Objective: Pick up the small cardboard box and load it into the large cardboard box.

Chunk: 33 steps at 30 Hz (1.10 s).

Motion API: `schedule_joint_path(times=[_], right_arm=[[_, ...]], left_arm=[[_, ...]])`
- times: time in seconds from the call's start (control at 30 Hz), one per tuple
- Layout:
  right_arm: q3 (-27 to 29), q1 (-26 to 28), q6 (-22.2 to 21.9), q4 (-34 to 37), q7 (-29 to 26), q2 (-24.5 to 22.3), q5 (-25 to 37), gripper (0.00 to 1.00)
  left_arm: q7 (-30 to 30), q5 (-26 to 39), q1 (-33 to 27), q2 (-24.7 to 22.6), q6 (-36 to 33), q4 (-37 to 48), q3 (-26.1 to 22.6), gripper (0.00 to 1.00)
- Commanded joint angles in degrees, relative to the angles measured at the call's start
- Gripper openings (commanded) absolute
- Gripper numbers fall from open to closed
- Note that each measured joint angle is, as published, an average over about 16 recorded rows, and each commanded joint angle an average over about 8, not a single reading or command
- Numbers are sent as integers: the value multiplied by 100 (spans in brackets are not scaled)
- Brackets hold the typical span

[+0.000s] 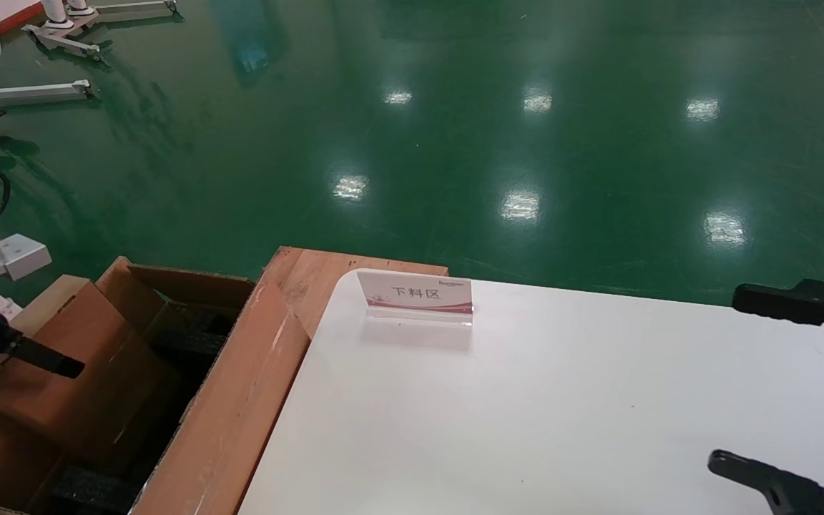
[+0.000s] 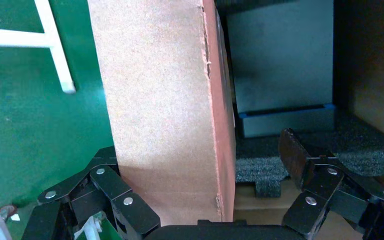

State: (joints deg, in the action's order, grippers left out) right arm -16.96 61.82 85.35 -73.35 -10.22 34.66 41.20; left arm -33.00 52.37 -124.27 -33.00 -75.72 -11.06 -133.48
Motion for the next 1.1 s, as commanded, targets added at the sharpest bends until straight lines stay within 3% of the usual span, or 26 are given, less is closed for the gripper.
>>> schedule_joint_path(times=[0.03, 0.57, 0.87, 1.1], right_arm=[[-1, 0, 0, 0, 0, 0, 0, 100], [-6, 1, -2, 0, 3, -2, -4, 100], [-8, 2, -3, 0, 4, -3, -6, 100], [-10, 2, -4, 0, 5, -4, -7, 100]], left_arm=[[30, 17, -47, -7, 12, -21, -5, 100], [-84, -54, 262, 39, 275, -352, 16, 100], [157, -18, -132, 77, 291, -434, 56, 100], [873, -224, -757, 269, 290, -957, 317, 100]])
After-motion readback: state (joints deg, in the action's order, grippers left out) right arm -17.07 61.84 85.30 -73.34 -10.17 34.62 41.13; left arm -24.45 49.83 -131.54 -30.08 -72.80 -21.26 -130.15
